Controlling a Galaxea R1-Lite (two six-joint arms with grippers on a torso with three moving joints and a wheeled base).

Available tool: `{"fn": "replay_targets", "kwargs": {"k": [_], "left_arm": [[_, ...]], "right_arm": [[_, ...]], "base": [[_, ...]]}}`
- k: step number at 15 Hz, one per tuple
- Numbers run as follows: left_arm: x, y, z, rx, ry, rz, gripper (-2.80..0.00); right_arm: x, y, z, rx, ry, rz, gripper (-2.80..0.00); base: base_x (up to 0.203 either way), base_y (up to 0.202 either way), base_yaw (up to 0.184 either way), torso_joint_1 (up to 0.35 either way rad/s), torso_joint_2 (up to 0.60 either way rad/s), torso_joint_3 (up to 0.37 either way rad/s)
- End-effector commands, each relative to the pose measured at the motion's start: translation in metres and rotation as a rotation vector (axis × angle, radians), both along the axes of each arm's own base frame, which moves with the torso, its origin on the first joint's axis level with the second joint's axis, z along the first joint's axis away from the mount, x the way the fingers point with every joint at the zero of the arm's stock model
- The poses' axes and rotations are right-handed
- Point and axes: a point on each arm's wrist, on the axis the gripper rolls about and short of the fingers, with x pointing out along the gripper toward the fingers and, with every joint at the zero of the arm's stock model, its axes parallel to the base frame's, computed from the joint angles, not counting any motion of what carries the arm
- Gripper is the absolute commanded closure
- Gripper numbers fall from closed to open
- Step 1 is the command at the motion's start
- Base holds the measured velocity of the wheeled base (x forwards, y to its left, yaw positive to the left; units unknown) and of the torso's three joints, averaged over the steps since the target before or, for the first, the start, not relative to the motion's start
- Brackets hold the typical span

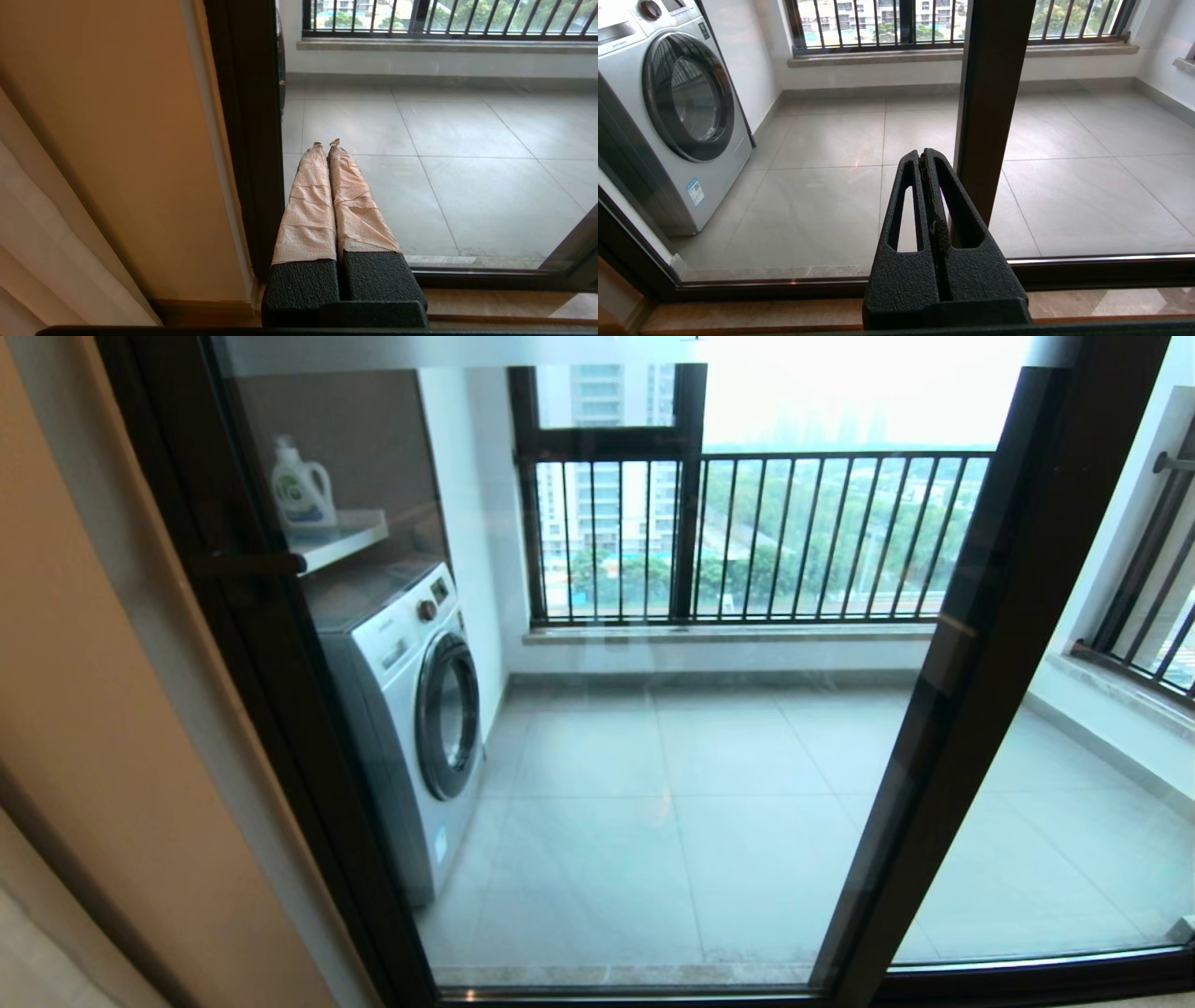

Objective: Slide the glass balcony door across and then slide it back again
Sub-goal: Open the slid door

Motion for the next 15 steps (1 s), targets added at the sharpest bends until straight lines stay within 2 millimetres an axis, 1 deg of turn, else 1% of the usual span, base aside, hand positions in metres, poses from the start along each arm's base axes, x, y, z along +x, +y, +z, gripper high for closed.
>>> {"fn": "replay_targets", "kwargs": {"k": [1,15], "left_arm": [[0.0001,0.0,0.0001,0.0,0.001,0.0,0.0],[0.0001,0.0,0.0001,0.0,0.001,0.0,0.0]], "right_arm": [[0.001,0.0,-0.0033,-0.002,0.013,0.001,0.0],[0.001,0.0,-0.0033,-0.002,0.013,0.001,0.0]], "base": [[0.0,0.0,0.0,0.0,0.0,0.0],[0.0,0.0,0.0,0.0,0.0,0.0]]}}
